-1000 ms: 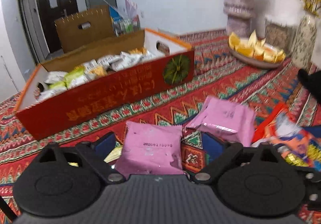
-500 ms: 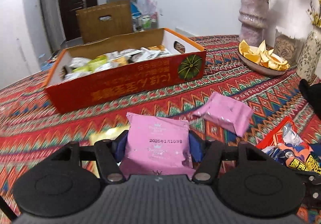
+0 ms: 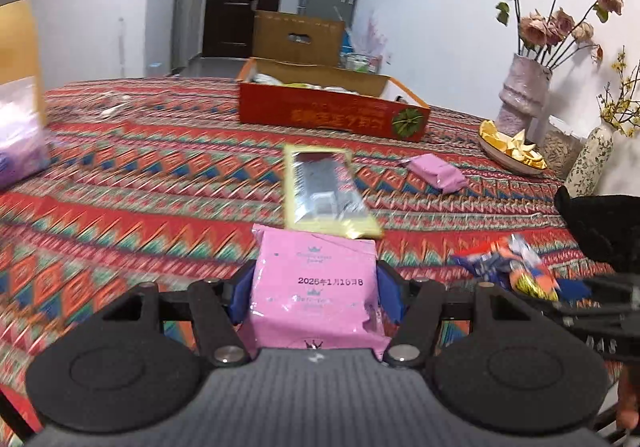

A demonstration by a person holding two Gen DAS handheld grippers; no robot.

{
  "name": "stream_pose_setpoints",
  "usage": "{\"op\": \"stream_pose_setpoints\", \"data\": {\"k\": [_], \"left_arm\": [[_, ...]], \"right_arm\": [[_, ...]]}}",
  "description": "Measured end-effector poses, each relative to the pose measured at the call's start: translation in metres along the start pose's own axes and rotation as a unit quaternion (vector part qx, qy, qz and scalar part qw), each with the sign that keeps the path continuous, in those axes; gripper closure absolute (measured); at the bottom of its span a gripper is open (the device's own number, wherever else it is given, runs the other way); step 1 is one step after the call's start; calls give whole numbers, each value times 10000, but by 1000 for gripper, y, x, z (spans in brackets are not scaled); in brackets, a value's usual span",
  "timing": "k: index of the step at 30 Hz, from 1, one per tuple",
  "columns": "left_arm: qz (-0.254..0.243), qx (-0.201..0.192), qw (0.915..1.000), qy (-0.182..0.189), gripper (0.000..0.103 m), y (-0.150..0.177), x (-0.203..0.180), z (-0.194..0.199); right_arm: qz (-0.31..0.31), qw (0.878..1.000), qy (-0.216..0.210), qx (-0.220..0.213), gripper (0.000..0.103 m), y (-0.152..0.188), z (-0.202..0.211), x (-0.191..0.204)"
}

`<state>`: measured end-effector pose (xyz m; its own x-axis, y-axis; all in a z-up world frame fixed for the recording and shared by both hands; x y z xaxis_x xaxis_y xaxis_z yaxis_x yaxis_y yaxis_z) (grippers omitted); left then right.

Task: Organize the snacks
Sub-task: 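Carry the pink packet and chip bag over the box and open both tools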

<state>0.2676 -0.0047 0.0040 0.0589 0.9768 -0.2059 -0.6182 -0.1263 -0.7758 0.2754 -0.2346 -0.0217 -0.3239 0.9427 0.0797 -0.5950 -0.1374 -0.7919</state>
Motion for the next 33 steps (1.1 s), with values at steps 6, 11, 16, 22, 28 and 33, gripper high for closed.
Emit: {"op": "stream_pose_setpoints", "data": {"k": [6,11,16,22,28,33], "left_arm": [[161,-55,9999,16,40,18,15,26],[215,-142,9996,76,40,15,19,30],[169,-186,9993,268,40,0,12,23],[-22,-421,9970,646,40,-53,-9,5],[-386,-821,9935,690,40,-125,-38,-37],[-344,-947,9928,647,40,-184,-56,-93]], "right_arm": [[280,9993,-197,-166,51,-11,7,34],[352,9988,-262,-227,51,-15,6,48],[334,9992,-109,-209,51,-19,2,41],[398,9979,188,-475,51,-55,3,10],[537,9940,364,-882,51,-122,-10,-28],[509,9927,312,-1049,51,-182,-51,-61]]}}
Point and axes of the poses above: each gripper's, at about its wrist camera, not at the fingertips, and z roughly against the way its jaws point, x to its left, y to its underside, the point moved 6 cm from there along -z, roughly the way its jaws point, and after that the axes turned 5 degrees about z, right-handed, at the moved point
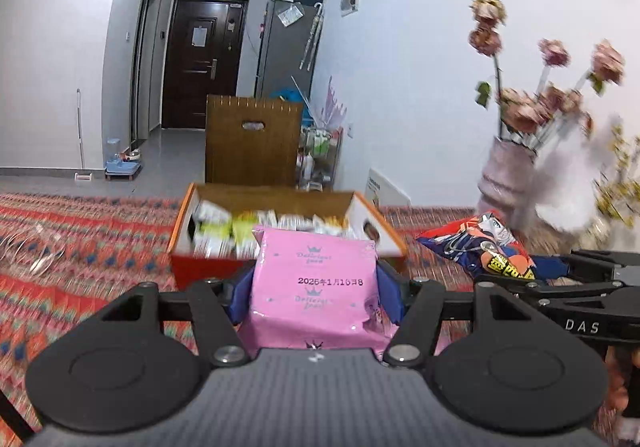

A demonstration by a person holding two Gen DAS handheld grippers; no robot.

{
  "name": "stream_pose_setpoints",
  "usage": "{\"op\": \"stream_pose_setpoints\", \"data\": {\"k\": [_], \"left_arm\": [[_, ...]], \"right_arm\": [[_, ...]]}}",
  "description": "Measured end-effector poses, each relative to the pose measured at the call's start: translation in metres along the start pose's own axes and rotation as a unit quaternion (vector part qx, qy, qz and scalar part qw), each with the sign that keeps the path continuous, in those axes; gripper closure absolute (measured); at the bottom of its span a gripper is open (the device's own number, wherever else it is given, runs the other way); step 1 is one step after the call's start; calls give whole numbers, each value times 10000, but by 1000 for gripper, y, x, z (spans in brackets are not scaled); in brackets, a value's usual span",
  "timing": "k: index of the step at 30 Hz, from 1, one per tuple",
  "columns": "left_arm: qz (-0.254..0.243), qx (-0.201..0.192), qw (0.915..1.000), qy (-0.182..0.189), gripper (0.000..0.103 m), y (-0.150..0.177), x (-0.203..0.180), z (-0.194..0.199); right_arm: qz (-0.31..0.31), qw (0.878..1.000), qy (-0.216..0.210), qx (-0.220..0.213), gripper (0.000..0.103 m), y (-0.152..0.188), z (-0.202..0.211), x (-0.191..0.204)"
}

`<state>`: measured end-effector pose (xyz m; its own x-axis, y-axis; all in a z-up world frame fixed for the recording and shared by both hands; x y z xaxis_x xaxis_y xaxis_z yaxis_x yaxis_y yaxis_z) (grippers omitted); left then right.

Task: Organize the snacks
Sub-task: 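Carry the pink packet and chip bag over the box and open both tools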

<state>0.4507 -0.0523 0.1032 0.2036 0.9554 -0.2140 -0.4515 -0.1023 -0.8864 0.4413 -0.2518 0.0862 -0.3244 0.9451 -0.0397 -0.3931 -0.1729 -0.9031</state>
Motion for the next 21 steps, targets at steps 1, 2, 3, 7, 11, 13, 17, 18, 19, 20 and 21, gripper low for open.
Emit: {"op": "stream_pose_setpoints", "data": {"k": [1,2,3,7,11,13,17,18,19,20,21], "left_arm": [[43,13,10000,-39,40,-9,0,-16],[69,27,10000,-51,40,-16,0,-31],[84,41,10000,-26,40,-24,0,-49],[159,186,9997,23,40,-42,-1,-116],[273,414,9988,-60,41,-43,4,-183],[447,503,9975,-191,41,-40,14,-215],[724,789,9940,-203,40,-26,31,-262],[815,839,9929,-197,40,-22,35,-273],[890,870,9920,-210,41,-18,38,-280],[923,898,9914,-237,41,-14,41,-284],[898,940,9912,-245,40,-12,43,-288]], "right_arm": [[-26,10000,-4,-28,51,-9,-13,-6],[-51,10000,-15,-39,51,-16,-26,-11],[-89,9999,-41,-39,51,-22,-40,-17],[-256,9996,-76,19,51,-40,-104,-39],[-513,9985,-123,163,51,-45,-175,-58],[-606,9978,-16,270,52,-44,-208,-67],[-771,9950,65,636,52,-29,-263,-82],[-767,9948,125,664,51,-25,-271,-84],[-766,9946,190,677,51,-22,-278,-86],[-774,9943,269,680,48,-19,-285,-87],[-736,9943,360,676,47,-17,-290,-87]]}}
Point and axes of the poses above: each gripper's, at about its wrist camera, not at the fingertips, and z roughly against the way its jaws point, x to its left, y to its underside, the point moved 6 cm from there along -z, roughly the way its jaws point, and after that the axes turned 5 degrees about z, right-handed, at the moved point
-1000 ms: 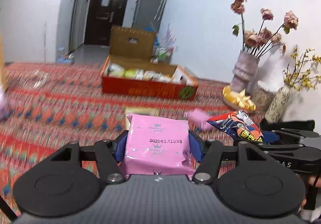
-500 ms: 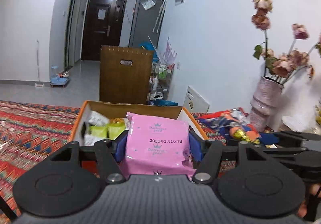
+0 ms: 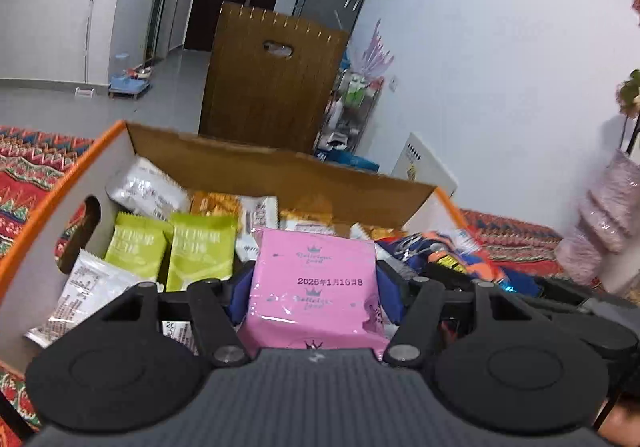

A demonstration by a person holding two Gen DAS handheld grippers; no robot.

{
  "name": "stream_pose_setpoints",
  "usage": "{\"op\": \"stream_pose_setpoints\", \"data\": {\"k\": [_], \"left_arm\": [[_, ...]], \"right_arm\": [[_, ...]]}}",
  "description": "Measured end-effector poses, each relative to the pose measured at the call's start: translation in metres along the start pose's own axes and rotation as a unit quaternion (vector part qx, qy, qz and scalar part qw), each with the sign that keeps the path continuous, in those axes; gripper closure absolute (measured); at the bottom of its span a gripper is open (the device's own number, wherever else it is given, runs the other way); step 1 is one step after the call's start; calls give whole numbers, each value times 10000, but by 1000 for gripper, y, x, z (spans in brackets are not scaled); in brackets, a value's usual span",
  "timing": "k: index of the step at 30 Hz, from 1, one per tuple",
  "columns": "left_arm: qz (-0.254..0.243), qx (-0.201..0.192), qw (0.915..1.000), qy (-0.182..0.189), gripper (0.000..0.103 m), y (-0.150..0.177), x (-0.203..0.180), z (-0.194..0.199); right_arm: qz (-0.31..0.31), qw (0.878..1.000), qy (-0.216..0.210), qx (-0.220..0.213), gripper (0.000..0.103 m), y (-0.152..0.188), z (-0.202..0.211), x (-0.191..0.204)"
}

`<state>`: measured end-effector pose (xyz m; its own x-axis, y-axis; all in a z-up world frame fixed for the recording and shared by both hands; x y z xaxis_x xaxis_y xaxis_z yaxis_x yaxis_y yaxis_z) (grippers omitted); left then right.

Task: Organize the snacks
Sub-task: 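Carry the pink packet and chip bag over the box and open both tools, then move both open tools back to the last packets on the table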

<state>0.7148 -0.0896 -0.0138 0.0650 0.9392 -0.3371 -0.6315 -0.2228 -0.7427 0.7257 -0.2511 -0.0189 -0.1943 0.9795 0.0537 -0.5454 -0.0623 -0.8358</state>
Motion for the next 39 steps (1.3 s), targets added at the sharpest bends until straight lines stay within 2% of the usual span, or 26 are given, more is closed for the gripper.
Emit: {"op": "stream_pose_setpoints", "data": {"k": [4,7,9,12,16,22,26,29,31,33,34,39], "left_arm": [[-97,31,9999,38,34,1,6,0],[-64,-7,9999,135,23,-3,7,8],[-71,-67,9997,222,23,-9,6,19],[-171,-276,9992,243,22,-15,4,43],[-544,-325,9979,154,22,-12,3,82],[-892,-474,9949,22,20,6,12,165],[-1086,-612,9922,37,16,30,18,229],[-1401,-868,9863,-7,13,56,18,279],[-1573,-1038,9820,-119,10,78,19,311],[-1710,-1184,9779,-200,8,102,19,338],[-1732,-1231,9768,-252,7,114,20,349],[-1436,-1040,9838,-261,5,176,30,393]], "right_arm": [[223,9997,138,17,45,4,-4,8],[101,9998,-84,141,44,7,-1,10],[-120,9993,-328,115,36,2,4,3],[-320,9988,-371,-51,35,-3,21,-1],[-320,9985,-346,-295,35,-7,56,0],[123,9983,-159,-550,36,-8,127,11],[567,9958,-85,-715,36,3,193,29],[865,9934,-153,-741,34,22,240,46],[1000,9920,-141,-763,30,38,268,56],[1063,9907,-109,-841,18,59,298,66],[1076,9904,-104,-866,16,69,310,71],[1026,9923,-191,-659,12,133,358,93]]}}
Point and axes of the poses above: each gripper's, at about its wrist camera, not at the fingertips, and z roughly against the way its jaws point, x to its left, y to its underside, the point moved 6 cm from there along -z, roughly the way its jaws point, and after that the axes turned 5 degrees about z, right-handed, at the moved point
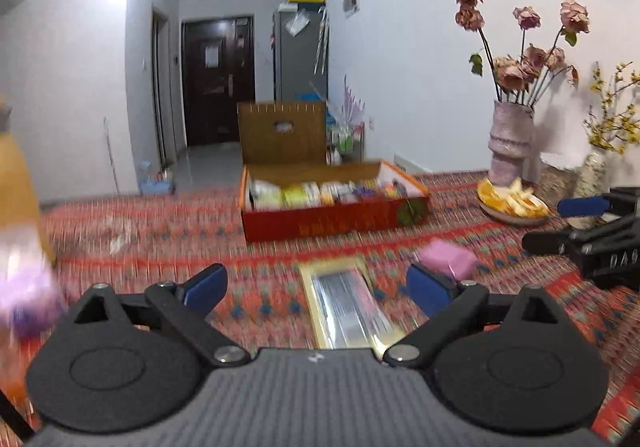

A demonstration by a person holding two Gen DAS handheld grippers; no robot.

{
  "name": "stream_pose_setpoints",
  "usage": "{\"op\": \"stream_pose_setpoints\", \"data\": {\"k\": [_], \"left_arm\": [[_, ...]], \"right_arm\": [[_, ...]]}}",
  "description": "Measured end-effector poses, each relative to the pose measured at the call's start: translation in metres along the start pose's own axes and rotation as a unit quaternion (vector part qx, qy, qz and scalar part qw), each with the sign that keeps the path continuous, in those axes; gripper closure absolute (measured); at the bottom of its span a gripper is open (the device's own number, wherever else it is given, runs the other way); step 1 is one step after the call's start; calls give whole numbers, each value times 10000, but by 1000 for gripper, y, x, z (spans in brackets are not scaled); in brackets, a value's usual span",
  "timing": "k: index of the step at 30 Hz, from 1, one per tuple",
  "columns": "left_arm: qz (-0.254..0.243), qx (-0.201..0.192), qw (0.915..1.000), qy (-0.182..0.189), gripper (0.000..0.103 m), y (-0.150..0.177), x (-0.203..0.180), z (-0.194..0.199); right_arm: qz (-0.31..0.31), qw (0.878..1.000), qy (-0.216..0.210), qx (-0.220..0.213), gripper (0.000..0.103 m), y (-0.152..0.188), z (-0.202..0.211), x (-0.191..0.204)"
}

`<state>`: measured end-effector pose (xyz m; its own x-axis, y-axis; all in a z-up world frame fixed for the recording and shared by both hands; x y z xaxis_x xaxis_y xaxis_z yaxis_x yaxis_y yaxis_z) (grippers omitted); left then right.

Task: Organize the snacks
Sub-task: 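Move both open tools back to the last packets on the table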

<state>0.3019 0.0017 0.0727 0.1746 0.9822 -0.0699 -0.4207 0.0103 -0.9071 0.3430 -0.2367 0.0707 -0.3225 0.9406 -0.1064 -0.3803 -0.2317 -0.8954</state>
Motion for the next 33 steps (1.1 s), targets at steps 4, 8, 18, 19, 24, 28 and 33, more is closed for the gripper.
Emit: {"op": "stream_pose_setpoints", "data": {"k": [4,8,18,19,24,28,33], "left_arm": [[325,177,9993,-65,5,39,-3,33],[549,486,9971,-189,5,75,-2,50],[617,936,9934,-234,5,115,-2,58],[610,934,9935,-233,5,114,-3,57],[526,987,9934,-256,5,106,-6,41],[529,1102,9922,-233,5,100,-10,19],[497,1178,9917,-166,5,81,-15,-25]], "right_arm": [[82,9997,126,210,10,42,31,27],[-115,9991,34,408,7,82,51,51],[-312,9947,-49,982,7,148,69,72],[-330,9946,-42,980,7,148,69,72],[-479,9943,-26,948,7,145,65,60],[-513,9933,29,1032,7,140,49,47],[-457,9931,100,1072,7,124,19,24]]}}
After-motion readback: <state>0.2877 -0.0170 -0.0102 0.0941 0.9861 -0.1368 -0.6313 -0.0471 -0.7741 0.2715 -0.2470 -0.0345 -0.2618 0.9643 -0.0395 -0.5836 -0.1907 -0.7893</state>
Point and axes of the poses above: each gripper's, at about its wrist camera, not at the fingertips, and z roughly against the way its jaws point, x to its left, y to its underside, the point moved 6 cm from there along -z, roughly the way its jaws point, and after that the axes turned 5 degrees about z, right-handed, at the moved point
